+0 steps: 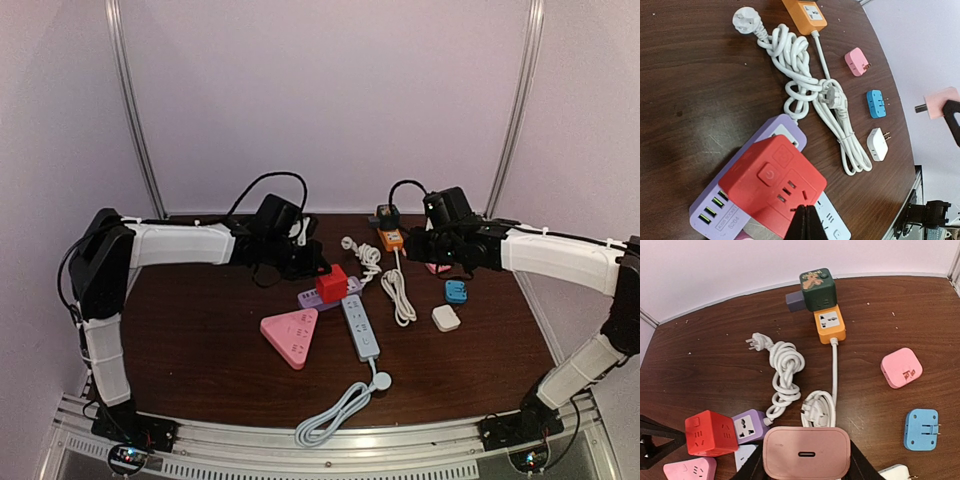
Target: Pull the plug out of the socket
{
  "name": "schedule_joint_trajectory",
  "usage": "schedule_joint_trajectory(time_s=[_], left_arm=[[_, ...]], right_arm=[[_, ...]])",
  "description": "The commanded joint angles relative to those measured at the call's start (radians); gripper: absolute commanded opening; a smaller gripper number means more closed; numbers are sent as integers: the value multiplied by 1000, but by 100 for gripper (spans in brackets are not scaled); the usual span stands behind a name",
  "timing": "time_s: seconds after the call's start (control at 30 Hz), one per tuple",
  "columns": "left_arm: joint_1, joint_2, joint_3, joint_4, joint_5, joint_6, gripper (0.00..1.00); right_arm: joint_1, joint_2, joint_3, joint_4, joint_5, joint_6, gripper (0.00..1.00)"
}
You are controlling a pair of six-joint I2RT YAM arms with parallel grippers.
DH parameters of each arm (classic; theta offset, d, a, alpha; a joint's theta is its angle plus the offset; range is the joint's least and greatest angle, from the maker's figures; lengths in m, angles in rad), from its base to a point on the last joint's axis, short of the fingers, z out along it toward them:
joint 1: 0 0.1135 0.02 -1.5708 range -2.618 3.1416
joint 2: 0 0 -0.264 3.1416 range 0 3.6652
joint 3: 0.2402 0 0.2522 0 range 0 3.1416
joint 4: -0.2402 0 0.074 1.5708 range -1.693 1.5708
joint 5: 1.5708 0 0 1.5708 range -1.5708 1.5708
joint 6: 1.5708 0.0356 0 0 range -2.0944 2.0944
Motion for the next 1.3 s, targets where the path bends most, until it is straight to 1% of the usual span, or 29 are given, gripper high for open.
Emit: schedule_joint_trajectory(time_s=[0.0, 0.3, 0.47, 0.53, 0.83, 0.93, 1.13, 1.27], left_arm=[[-16, -38, 19, -13, 36, 24, 0], [-47, -33, -28, 28, 54, -3, 0], [-49, -38, -41, 30, 52, 0, 0], [-49, -39, -43, 24, 45, 4, 0], [-49, -41, -41, 22, 36, 4, 0], [-48, -41, -40, 18, 35, 6, 0], [-48, -46, -43, 12, 35, 6, 0], [-48, -50, -47, 9, 33, 6, 0]], right_arm=[[-39, -70, -85, -52, -33, 52, 11], [-99, -176, -253, -178, -63, 115, 12], [-105, -203, -332, -202, -179, 116, 11], [-86, -198, -354, -230, -220, 120, 10], [28, -193, -426, -278, -239, 178, 10], [40, -186, -445, -274, -244, 191, 13], [43, -173, -439, -271, -236, 188, 24], [42, -162, -428, -267, -229, 186, 28]])
